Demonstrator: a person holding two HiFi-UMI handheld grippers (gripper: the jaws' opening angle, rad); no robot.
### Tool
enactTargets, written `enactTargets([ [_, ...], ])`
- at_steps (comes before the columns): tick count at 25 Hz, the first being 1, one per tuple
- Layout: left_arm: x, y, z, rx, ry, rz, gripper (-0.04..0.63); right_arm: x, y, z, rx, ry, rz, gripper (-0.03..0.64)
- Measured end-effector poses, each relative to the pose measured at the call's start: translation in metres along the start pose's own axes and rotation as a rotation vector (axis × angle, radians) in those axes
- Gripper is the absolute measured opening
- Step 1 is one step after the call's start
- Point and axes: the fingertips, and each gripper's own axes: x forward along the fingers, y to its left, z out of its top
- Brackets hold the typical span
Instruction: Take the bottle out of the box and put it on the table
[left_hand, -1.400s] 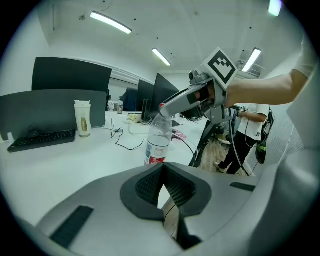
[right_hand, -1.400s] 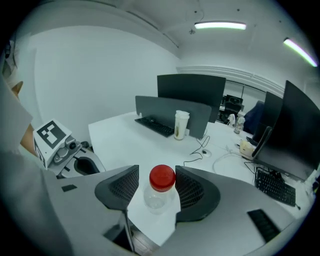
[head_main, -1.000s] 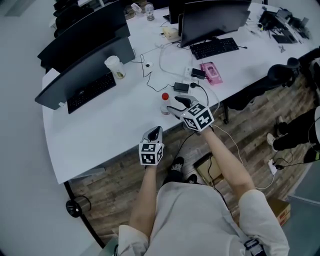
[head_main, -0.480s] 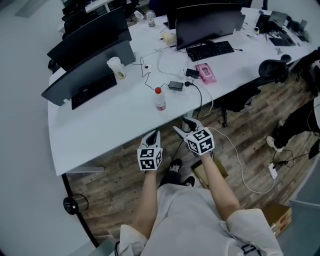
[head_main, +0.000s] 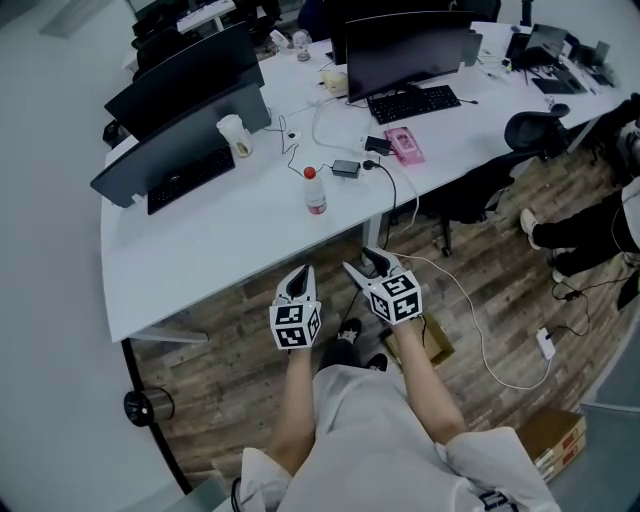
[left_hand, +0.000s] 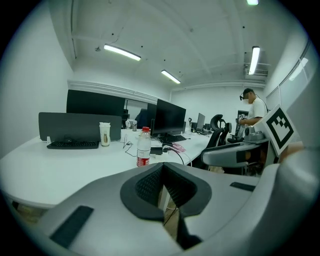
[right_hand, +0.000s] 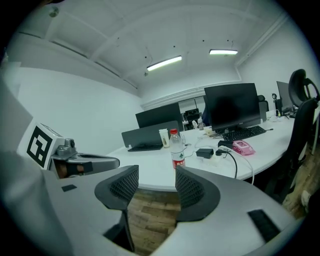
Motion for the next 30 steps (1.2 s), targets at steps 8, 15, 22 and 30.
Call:
enactTargets([
  [8, -0.023, -0.017, -0.01, 0.027, -0.022, 0.006, 0.012, -0.027, 0.008, -0.011, -0.011, -0.041, 0.002, 0.227],
  [15, -0.033, -0.022, -0.016, 0.059, -0.02, 0.015, 0.012, -0.041, 0.01, -0.017, -0.011, -0.067, -0.012, 0.115],
  [22, -0.036, -0.027, -0.016, 0.075, -0.022, 0.029, 0.012, -0.045, 0.011, -0.016, -0.008, -0.082, -0.024, 0.055],
  [30, -0.038, -0.03, -0.017, 0.076, -0.03, 0.019, 0.012, -0.045, 0.015, -0.017, -0.009, -0.087, -0.028, 0.04],
])
